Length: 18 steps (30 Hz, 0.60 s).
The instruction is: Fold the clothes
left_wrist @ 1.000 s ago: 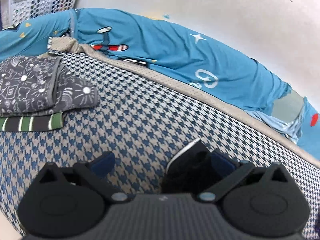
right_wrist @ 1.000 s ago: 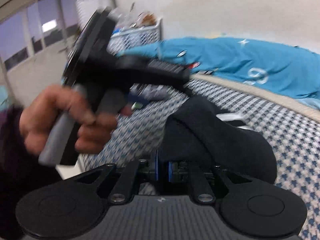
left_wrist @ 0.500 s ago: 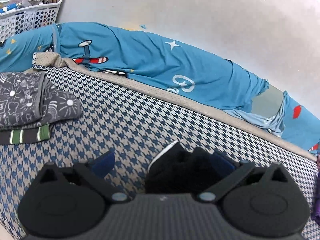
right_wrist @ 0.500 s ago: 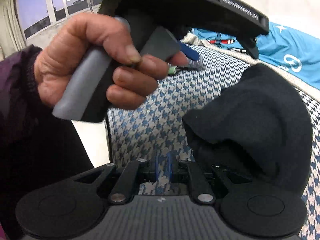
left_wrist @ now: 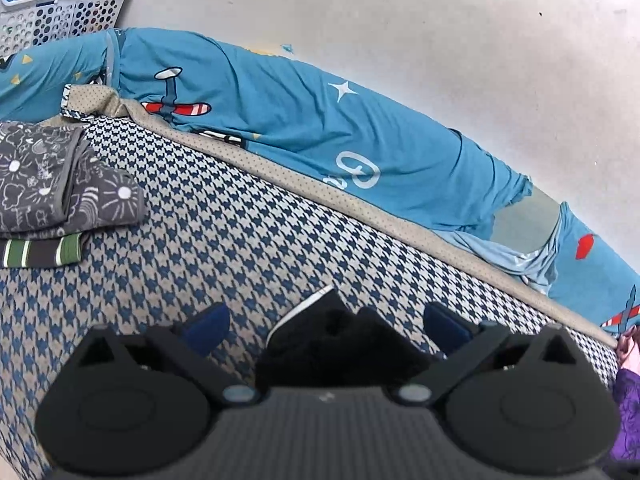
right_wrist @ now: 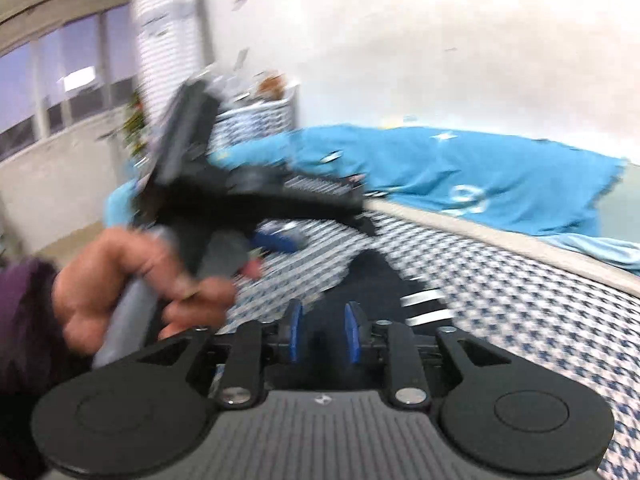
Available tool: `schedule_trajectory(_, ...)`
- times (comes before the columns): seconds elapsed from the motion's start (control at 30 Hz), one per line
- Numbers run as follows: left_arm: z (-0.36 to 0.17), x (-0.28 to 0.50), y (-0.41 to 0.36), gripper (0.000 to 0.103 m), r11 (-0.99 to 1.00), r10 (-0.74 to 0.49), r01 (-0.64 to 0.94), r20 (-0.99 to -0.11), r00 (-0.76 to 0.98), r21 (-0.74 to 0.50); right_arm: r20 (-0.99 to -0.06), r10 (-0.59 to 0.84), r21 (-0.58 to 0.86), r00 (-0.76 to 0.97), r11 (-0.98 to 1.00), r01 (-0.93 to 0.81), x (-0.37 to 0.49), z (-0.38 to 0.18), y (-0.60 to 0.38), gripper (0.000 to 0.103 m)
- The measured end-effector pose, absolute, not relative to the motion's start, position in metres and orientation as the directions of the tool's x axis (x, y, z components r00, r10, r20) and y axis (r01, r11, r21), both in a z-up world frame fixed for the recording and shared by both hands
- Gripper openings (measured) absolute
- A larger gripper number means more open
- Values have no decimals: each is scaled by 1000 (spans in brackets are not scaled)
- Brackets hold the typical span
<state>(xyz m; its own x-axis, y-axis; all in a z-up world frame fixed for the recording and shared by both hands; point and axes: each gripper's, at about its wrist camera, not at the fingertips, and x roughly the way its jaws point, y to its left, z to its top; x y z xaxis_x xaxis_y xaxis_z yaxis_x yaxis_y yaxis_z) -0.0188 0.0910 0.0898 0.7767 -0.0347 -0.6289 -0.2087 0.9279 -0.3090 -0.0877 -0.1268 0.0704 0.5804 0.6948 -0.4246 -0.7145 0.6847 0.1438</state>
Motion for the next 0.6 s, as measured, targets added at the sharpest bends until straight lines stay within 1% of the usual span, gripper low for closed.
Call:
schedule_trajectory(0.07,88,-19,88,103,931,-33,-206,-630,776,-302,-431,675,168,599,712,-681,-77,70,-137,37)
schedule_trajectory(0.17,87,-17,86,103,931,-36,-206,-637,770,-301,-455,660,204,598,730,-652,-65,63,-138,42)
schedule_trajectory(0.33,85,-17,83,103,939,-39,-193,-644,764,-286,-498,670,242,551,717,-654,-68,53,-127,42)
schedule_trajectory(0.37,85,-17,83,103,940,-40,-190,-647,762,-283,-503,680,242,533,703,-669,-70,51,-123,39)
schedule_trajectory(0.4,84,-17,83,103,941,-42,-188,-650,759,-281,-507,691,238,515,686,-687,-72,49,-118,33)
schedule_trajectory(0.43,83,-17,84,103,942,-45,-187,-653,756,-280,-512,701,234,496,669,-705,-74,47,-114,30)
schedule_trajectory(0.5,81,-18,86,103,942,-46,-188,-662,748,-277,-522,720,227,457,634,-739,-79,42,-106,18)
schedule_trajectory(0.6,77,-19,91,103,942,-34,-204,-681,732,-266,-541,740,226,400,586,-778,-87,37,-97,17)
